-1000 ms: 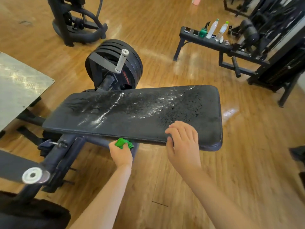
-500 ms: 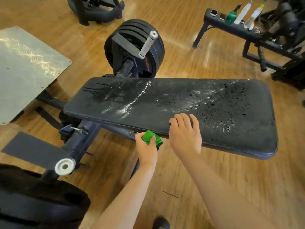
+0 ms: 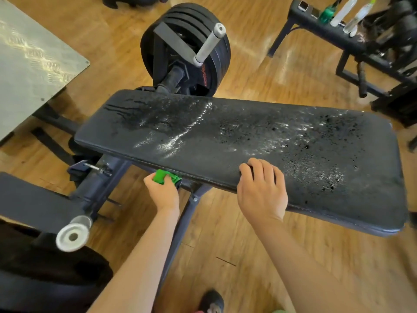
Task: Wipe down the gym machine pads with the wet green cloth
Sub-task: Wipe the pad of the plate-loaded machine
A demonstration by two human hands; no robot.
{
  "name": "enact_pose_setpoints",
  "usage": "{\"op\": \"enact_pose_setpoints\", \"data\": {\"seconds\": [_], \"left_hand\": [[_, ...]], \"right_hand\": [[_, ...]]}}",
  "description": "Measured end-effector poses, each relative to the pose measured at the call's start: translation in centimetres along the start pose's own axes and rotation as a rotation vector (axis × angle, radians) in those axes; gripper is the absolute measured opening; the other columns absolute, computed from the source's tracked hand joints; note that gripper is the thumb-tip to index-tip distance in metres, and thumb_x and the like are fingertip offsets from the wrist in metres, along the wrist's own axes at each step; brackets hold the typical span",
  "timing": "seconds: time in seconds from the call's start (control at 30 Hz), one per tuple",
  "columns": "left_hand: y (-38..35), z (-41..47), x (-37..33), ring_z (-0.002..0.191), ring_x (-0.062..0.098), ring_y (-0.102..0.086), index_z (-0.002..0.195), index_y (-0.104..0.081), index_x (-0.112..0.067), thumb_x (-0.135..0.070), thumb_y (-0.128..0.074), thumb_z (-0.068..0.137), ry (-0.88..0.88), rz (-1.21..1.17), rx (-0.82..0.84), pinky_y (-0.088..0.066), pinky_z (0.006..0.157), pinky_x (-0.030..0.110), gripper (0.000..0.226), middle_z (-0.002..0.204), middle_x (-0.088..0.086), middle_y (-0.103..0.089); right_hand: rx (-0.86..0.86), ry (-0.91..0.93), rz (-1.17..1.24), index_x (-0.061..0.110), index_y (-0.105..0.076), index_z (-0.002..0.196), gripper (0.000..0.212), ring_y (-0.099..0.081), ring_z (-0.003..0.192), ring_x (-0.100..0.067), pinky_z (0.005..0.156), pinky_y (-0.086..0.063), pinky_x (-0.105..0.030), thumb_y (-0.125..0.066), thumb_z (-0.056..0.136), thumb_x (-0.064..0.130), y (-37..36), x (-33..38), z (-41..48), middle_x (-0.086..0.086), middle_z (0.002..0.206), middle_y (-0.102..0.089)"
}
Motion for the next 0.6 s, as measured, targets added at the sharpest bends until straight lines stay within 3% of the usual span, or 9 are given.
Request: {"op": "enact_pose_setpoints", "data": {"seconds": [0.1,0.27,0.4,0.6], "left_hand": [[-0.6,-2.1,-0.2,0.099,0.024,-0.056,0.109,-0.039,-0.014,-0.003,-0.052,0.094,-0.033,-0.031,0.059,-0.049,0.085,0.036,0.022,0.103,0.005,-0.052],[-1.4,-6.1,-0.8,0.090,0.009,-0.054,0.114,-0.040,-0.016,-0.005,-0.046,0.098,-0.083,-0.037,0.216,-0.048,0.076,0.021,0.021,0.103,-0.003,-0.052],[-0.7,-4.7,-1.4,0.090,0.007,-0.055,0.111,-0.045,-0.014,-0.005,-0.047,0.098,-0.150,0.018,0.210,-0.049,0.072,0.016,0.017,0.102,-0.002,-0.052],[1.0,0.2,-0.9,0.096,0.019,-0.056,0.108,-0.043,-0.015,-0.006,-0.046,0.098,-0.086,0.002,0.033,-0.049,0.085,0.032,0.013,0.103,0.002,-0.053]], "right_hand": [[0.013,-0.023,0.025,0.014,-0.063,0.099,0.022,-0.057,0.107,-0.026,0.092,-0.039,-0.038,-0.042,0.092,0.017,0.0,0.0,0.0,-0.005,0.109,-0.064],[0.029,-0.041,0.024,0.014,-0.062,0.100,0.021,-0.051,0.109,-0.025,0.093,-0.038,-0.038,-0.043,0.092,0.017,0.1,0.0,0.0,-0.005,0.110,-0.064],[0.035,-0.036,0.018,0.013,-0.062,0.099,0.019,-0.050,0.109,-0.025,0.092,-0.037,-0.038,-0.044,0.091,0.016,0.0,0.0,0.0,-0.005,0.110,-0.063],[0.046,-0.030,0.016,0.013,-0.062,0.100,0.023,-0.049,0.110,-0.025,0.092,-0.037,-0.039,-0.040,0.093,0.018,0.0,0.0,0.0,-0.006,0.112,-0.063]]}}
Point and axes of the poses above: each hand's wrist, its own z-axis towards the middle knuckle, its own y-axis out of the back of the hand, x = y × z, the point moved 7 cm from there along z, towards the middle knuckle
